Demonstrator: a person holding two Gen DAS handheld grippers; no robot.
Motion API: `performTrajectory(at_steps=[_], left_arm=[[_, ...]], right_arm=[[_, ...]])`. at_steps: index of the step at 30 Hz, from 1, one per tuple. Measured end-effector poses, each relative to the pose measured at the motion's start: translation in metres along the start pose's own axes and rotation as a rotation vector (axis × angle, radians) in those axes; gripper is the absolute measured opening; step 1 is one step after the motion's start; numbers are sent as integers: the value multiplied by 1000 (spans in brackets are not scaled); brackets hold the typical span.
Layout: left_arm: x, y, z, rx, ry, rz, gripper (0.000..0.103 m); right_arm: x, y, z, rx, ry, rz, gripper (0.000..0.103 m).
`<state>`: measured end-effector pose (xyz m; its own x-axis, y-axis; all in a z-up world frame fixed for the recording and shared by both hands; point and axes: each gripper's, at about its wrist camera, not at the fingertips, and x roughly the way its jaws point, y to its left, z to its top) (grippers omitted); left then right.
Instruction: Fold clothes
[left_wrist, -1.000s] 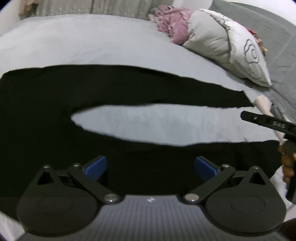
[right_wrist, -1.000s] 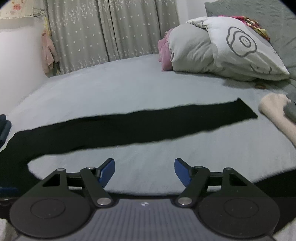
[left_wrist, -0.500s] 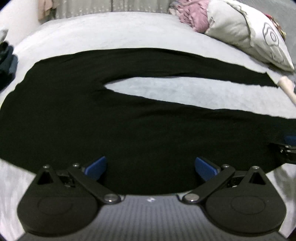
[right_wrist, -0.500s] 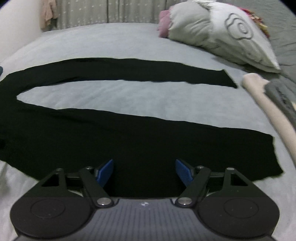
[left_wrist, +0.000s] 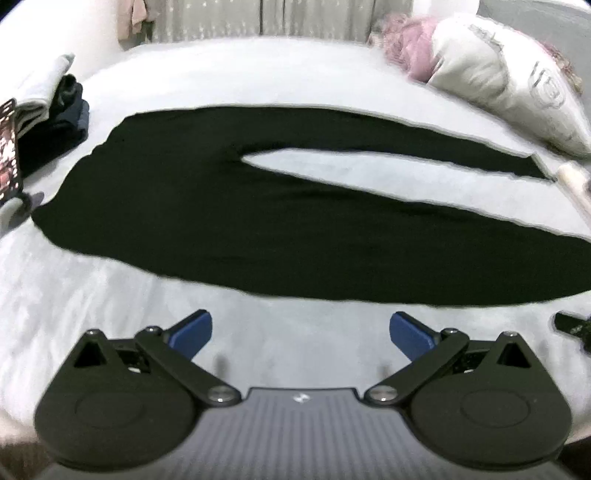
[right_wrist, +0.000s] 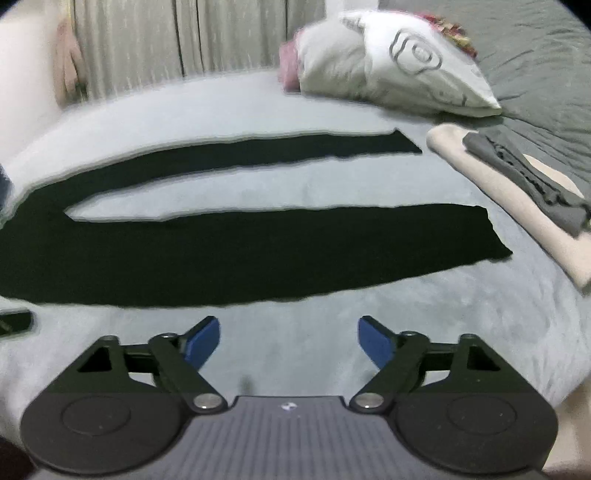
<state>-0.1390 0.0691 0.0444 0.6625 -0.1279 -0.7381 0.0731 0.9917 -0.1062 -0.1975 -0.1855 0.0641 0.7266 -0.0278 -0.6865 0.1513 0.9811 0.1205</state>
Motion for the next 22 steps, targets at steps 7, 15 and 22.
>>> performTrajectory(at_steps=[7, 15, 22], left_arm=[[-52, -23, -12, 40, -51, 60, 103], [-66, -45, -20, 26, -8, 22, 103], [-74, -55, -22, 44, -11, 31, 103]], right_arm=[[-49, 8, -14, -46, -67, -49, 94], [-77, 4, -13, -37, -114, -55, 97], [-73, 6, -13, -46, -112, -39, 97]])
